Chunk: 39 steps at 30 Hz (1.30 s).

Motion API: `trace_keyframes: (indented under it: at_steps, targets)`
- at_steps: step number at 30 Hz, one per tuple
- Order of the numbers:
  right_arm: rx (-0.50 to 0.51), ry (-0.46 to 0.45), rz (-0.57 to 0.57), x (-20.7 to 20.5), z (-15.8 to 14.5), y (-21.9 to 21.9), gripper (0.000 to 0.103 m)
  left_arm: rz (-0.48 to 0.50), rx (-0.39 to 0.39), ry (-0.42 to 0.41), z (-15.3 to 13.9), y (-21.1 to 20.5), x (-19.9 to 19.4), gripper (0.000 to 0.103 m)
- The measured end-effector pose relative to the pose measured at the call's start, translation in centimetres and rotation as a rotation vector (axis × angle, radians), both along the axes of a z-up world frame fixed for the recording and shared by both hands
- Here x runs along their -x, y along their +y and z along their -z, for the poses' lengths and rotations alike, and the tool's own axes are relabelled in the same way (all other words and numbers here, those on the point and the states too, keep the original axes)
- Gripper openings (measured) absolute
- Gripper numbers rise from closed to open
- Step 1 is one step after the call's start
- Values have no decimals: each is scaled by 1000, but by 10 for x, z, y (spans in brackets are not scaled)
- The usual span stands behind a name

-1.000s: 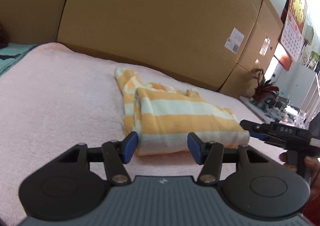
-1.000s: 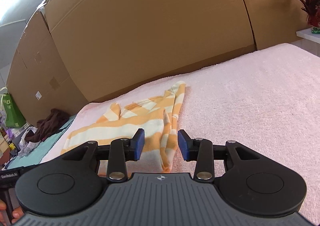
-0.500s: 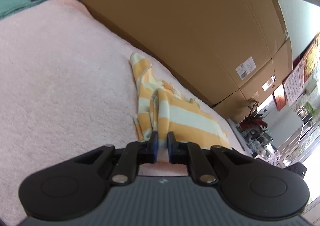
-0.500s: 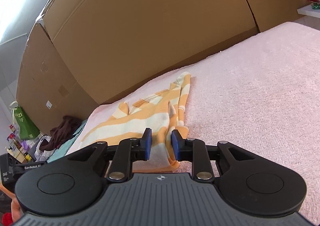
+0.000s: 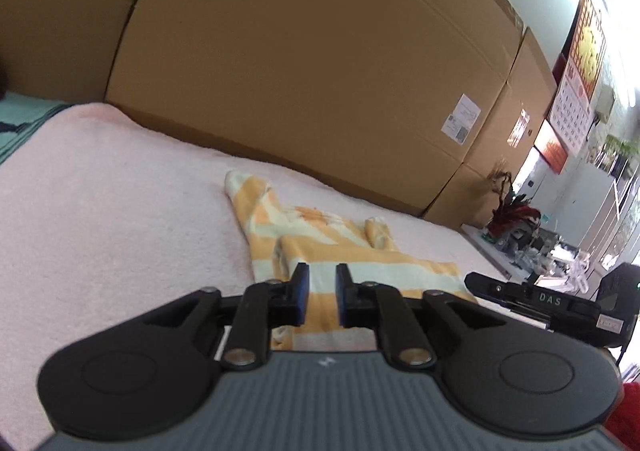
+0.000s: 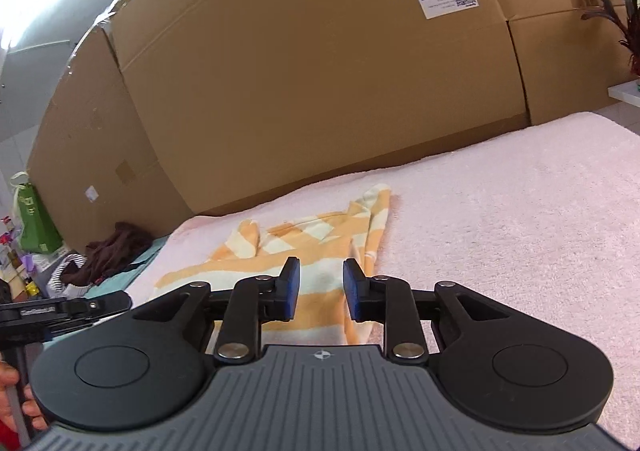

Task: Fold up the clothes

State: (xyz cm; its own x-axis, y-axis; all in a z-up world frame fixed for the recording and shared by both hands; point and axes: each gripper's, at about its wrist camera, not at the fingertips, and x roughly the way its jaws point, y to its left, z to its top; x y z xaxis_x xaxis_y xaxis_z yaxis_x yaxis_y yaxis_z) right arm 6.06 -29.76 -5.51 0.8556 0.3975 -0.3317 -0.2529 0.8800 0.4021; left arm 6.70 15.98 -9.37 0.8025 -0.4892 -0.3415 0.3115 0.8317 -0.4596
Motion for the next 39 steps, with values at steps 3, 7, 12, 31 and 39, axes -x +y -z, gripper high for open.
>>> trace_keyframes:
  at_steps: [3,7,12,31,39]
  targets:
    - [-27,50,22,-18,9,5,37,-29,7,39,9,-4,-14,33]
    - [-234,158,-26,-41,24,-10,10,-68,15,90,22,-9,-33,34]
    - [-319,243,45,-58,40,-19,7,-94,21,139,26,-11,-45,44]
    - [-362,200,-38,-3,42,-31,16,-64,29,120,25,-8,-28,48]
    - [-284,194,-24,10,30,-25,25,-79,-47,118,18,-15,-28,55]
